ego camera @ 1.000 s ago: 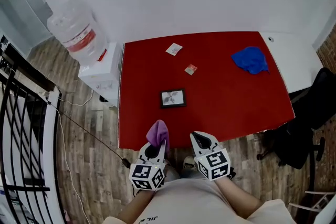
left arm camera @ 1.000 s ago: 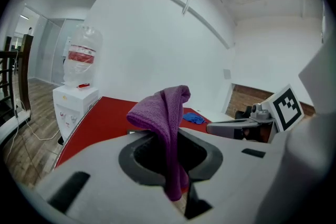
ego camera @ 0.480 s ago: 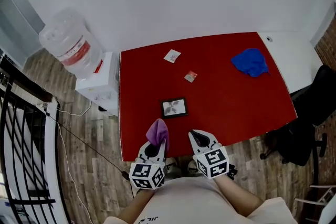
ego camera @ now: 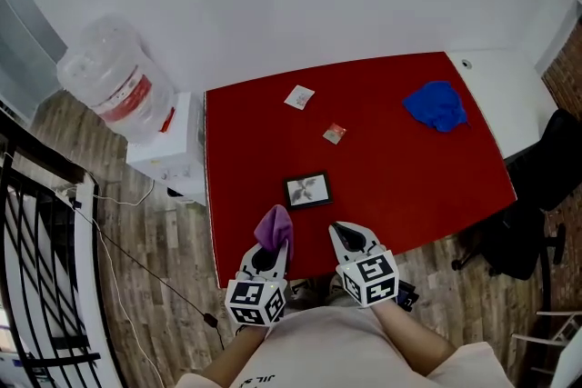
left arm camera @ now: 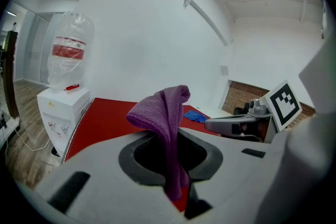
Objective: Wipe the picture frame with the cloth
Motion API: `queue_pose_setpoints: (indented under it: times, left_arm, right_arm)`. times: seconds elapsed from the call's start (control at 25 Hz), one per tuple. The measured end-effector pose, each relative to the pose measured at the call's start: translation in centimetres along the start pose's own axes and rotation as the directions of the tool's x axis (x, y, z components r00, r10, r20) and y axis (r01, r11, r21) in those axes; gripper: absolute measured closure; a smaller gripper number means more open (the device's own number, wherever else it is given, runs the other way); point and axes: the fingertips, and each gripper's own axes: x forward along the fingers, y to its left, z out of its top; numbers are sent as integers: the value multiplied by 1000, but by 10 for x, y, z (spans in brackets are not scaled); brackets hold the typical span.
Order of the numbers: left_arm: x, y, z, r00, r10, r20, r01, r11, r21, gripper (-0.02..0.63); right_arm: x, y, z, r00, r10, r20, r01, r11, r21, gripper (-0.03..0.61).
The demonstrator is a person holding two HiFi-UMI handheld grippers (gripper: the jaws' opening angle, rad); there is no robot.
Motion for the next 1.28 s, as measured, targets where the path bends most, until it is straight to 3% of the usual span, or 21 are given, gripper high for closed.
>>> queue_pose_setpoints:
  times: [0.2,0.4,0.6,0.76,0.96,1.12,1.28]
  left_arm:
    - [20,5,-5,999,1,-41,0,1000,21,557]
    - [53,22,-4,994,1,-113,19,985,172,557]
    - [87,46,-15,982,7,-189,41,967,250,557]
    - [122,65,-43,958,9,-286,96,932,351,557]
    - [161,89,-66,924,27,-381,135,909,394,557]
    - [188,106,-80,895,65,-441,166,870,465,557]
    - [218,115,-95,866,56,-498,208,863,460,557]
  right_arm:
    - [8,-11,-4,1000,5,-24,-5,1000,-5,574]
    - [23,-25,-12,999,6,-50,-6,1000,0,574]
    - [50,-32,-14,998,6,-58,-6,1000,-1,574]
    - [65,-32,-16,998,9,-58,-8,1000,11,574]
    - [77,-33,-24,998,16,-67,-13,999,47,574]
    - [81,-29,-33,996,34,-80,-29,998,61,574]
    - [88,-31,-44,995,37,-92,-29,996,84,574]
